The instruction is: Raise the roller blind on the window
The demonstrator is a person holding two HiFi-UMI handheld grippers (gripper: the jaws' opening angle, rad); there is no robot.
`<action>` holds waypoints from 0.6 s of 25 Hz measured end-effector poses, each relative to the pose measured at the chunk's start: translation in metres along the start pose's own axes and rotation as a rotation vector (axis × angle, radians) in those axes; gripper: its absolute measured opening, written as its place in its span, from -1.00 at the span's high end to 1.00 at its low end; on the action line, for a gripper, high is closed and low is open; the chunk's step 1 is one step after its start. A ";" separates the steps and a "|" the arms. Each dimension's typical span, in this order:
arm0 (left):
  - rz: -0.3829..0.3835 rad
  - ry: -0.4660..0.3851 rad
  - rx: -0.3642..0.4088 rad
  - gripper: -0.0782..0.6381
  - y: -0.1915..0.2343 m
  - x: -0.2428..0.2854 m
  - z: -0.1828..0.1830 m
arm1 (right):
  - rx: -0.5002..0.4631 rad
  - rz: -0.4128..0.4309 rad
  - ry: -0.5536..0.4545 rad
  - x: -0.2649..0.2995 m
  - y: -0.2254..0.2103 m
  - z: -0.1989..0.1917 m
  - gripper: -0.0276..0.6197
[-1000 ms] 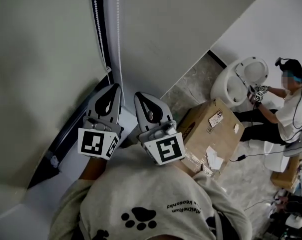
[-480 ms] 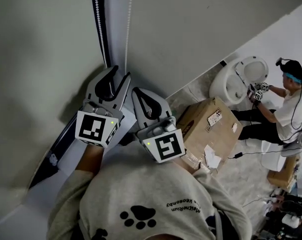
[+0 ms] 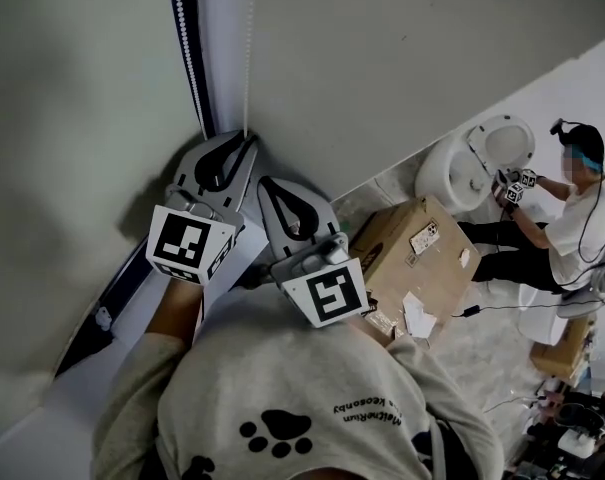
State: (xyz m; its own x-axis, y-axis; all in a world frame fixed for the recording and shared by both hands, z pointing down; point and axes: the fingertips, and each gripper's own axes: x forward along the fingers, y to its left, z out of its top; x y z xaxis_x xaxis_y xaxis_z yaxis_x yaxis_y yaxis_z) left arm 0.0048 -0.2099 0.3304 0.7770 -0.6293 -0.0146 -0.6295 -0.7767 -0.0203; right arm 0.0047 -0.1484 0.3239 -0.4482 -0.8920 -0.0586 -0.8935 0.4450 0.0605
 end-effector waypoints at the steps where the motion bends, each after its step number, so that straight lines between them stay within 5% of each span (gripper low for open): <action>1: -0.005 0.008 -0.001 0.70 0.000 -0.001 -0.001 | 0.000 0.004 -0.003 0.000 0.001 0.001 0.89; 8: -0.049 0.031 -0.025 0.75 -0.014 -0.011 -0.006 | -0.038 0.016 -0.036 0.000 0.001 0.016 0.88; 15: -0.007 0.030 -0.026 0.75 -0.018 -0.037 -0.007 | -0.048 0.103 -0.043 0.018 0.009 0.048 0.87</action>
State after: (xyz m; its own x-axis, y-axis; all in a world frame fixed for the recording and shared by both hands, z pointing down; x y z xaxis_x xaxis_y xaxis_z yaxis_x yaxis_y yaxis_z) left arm -0.0126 -0.1732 0.3384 0.7814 -0.6238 0.0153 -0.6240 -0.7814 0.0058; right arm -0.0130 -0.1567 0.2751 -0.5391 -0.8371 -0.0927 -0.8409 0.5286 0.1162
